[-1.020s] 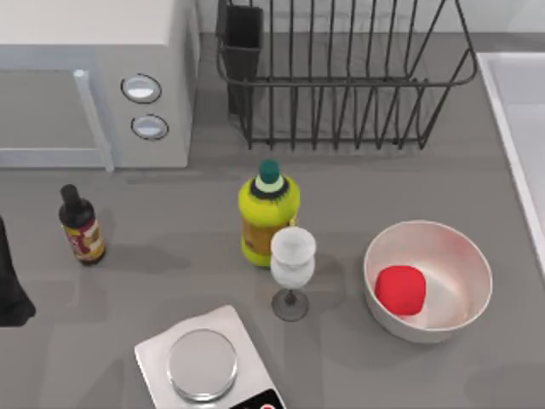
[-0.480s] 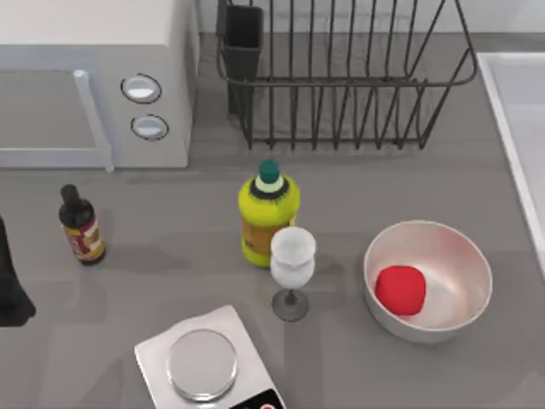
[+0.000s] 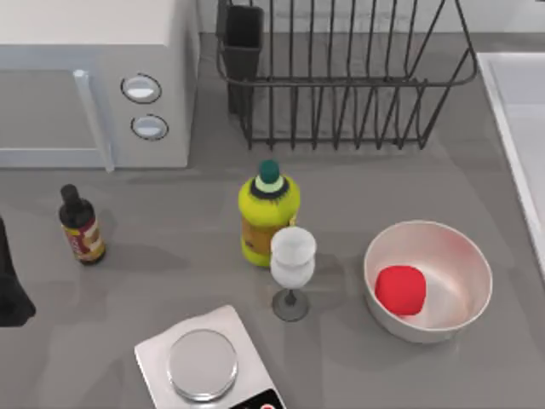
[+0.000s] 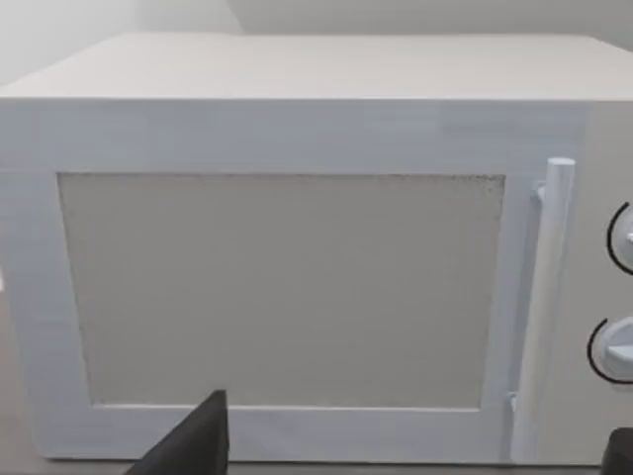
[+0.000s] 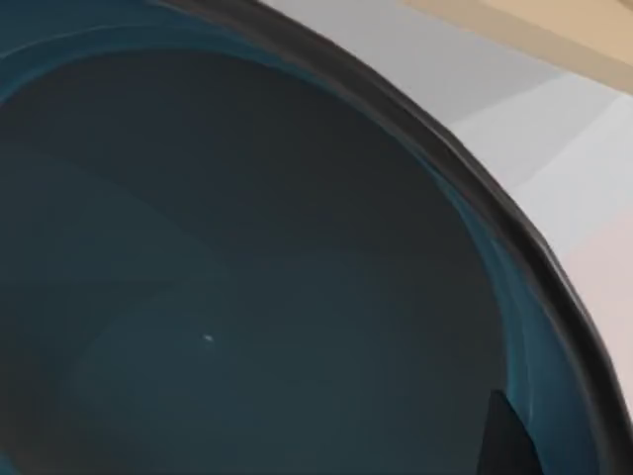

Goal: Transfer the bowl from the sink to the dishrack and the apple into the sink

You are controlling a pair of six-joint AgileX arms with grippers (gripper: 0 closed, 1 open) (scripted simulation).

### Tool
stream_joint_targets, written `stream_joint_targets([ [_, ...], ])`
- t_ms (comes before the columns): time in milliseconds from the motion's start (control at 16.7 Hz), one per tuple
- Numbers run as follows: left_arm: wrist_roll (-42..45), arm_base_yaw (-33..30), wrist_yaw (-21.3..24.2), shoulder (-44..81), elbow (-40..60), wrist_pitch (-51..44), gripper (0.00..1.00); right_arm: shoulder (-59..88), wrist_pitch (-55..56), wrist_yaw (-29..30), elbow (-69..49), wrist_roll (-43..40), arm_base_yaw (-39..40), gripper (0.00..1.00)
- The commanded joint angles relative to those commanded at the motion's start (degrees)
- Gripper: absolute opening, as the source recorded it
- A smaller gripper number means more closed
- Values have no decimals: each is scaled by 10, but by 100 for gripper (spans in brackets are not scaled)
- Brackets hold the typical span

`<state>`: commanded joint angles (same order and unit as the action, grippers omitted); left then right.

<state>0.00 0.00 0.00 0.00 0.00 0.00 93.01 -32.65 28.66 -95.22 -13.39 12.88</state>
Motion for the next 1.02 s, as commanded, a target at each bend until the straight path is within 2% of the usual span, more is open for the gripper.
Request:
stream_joint_targets([
  [240, 0, 0, 0, 0, 0, 0, 100, 15, 177, 99, -1, 81, 178, 0],
  [480, 0, 0, 0, 0, 0, 0, 100, 22, 293, 166, 3, 133, 295, 0],
  [660, 0, 0, 0, 0, 0, 0, 100, 24, 323, 185, 4, 147, 327, 0],
  [1020, 0, 0, 0, 0, 0, 0, 100, 30, 330, 179, 11, 148, 322, 0],
])
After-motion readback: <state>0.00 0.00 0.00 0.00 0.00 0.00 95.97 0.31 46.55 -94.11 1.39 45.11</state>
